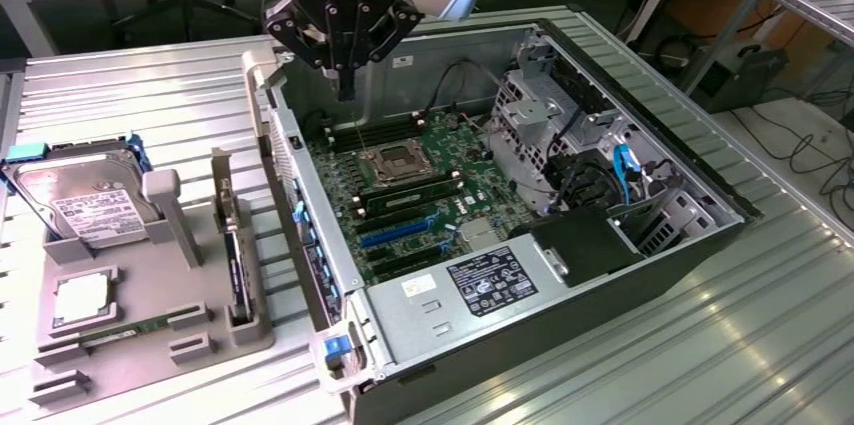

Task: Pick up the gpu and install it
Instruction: 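Reach for the gpu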

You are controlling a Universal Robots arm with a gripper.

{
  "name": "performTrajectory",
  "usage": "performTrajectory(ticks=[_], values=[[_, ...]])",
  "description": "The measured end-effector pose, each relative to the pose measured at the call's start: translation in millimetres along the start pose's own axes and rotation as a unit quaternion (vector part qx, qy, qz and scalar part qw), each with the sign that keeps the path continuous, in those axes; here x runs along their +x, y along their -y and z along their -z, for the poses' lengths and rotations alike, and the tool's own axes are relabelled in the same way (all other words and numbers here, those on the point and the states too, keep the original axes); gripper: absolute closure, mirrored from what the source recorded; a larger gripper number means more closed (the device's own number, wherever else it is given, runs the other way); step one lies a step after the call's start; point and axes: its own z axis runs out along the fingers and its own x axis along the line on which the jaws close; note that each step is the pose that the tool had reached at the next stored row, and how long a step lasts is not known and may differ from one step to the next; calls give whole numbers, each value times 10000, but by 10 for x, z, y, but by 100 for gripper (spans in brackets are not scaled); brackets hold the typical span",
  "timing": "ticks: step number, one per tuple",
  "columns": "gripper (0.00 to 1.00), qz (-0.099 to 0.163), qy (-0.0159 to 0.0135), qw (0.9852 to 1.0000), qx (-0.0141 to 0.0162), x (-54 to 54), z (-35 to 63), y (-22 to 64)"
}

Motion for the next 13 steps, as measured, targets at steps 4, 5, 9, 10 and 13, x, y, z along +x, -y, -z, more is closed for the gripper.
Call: performTrajectory(ticks=[4, 5, 9, 10, 13], values=[[89, 0, 0, 10000, 0, 11, 1, 1], [89, 0, 0, 10000, 0, 14, 0, 1], [89, 0, 0, 10000, 0, 24, 1, 2], [89, 0, 0, 10000, 0, 26, 1, 2], [89, 0, 0, 10000, 0, 35, 1, 3]])
